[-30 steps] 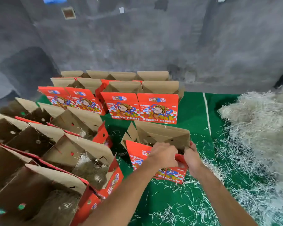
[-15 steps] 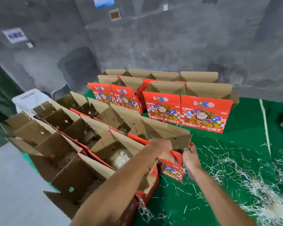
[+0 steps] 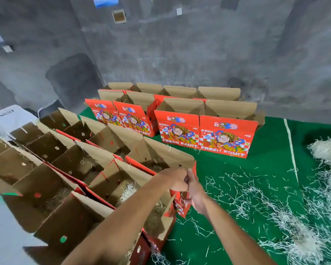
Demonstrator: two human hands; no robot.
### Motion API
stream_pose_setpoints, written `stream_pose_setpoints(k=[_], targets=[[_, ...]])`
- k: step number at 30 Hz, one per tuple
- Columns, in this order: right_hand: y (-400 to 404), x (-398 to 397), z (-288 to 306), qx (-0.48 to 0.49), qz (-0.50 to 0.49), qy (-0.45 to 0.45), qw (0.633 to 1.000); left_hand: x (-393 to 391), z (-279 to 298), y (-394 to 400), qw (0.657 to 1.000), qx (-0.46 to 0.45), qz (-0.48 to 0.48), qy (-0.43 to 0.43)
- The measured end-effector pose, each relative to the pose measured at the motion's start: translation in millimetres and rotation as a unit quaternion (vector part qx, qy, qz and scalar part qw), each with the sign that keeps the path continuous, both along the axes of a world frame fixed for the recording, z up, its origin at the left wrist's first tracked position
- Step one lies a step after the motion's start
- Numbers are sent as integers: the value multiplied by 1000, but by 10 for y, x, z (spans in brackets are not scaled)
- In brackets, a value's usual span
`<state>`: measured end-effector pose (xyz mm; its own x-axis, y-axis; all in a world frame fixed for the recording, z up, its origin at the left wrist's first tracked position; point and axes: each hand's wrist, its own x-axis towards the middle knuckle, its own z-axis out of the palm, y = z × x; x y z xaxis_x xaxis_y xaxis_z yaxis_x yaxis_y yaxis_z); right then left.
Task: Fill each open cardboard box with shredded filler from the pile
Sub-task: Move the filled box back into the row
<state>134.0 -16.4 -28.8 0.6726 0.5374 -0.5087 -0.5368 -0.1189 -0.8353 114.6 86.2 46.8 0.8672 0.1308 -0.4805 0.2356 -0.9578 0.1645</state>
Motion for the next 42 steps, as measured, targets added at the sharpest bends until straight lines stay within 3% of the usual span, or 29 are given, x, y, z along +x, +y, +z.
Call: stream_pose_setpoints(k=[7, 12, 21, 25, 29, 31, 35, 39, 42], targets=[[-3, 62, 89, -7, 43, 3, 999, 43, -10, -35, 981, 76, 93, -153], [-205, 556, 454, 4, 9, -160, 987, 435, 91, -252, 948, 57, 67, -305], [-527, 1798, 641, -66, -63, -312, 946, 1739, 165, -634, 939, 23, -1, -344], [-663, 2417, 643, -210, -21, -442, 872, 2424, 85, -651, 933, 61, -49, -352], [-743, 3037, 657, -433, 32, -584, 686, 3046, -64, -590, 912, 117, -60, -388], [-784, 3271, 592, -484, 48, -603, 632, 3272, -187, -574, 925, 142, -77, -343], [-849, 3540, 260, -569, 116, -575, 576, 3453, -368, -586, 944, 157, -124, -264], [-921, 3541, 183, -579, 146, -586, 548, 3336, -316, -598, 942, 153, -151, -256], [-1034, 3327, 235, -565, 170, -588, 553, 3094, -269, -676, 943, 146, -165, -248]])
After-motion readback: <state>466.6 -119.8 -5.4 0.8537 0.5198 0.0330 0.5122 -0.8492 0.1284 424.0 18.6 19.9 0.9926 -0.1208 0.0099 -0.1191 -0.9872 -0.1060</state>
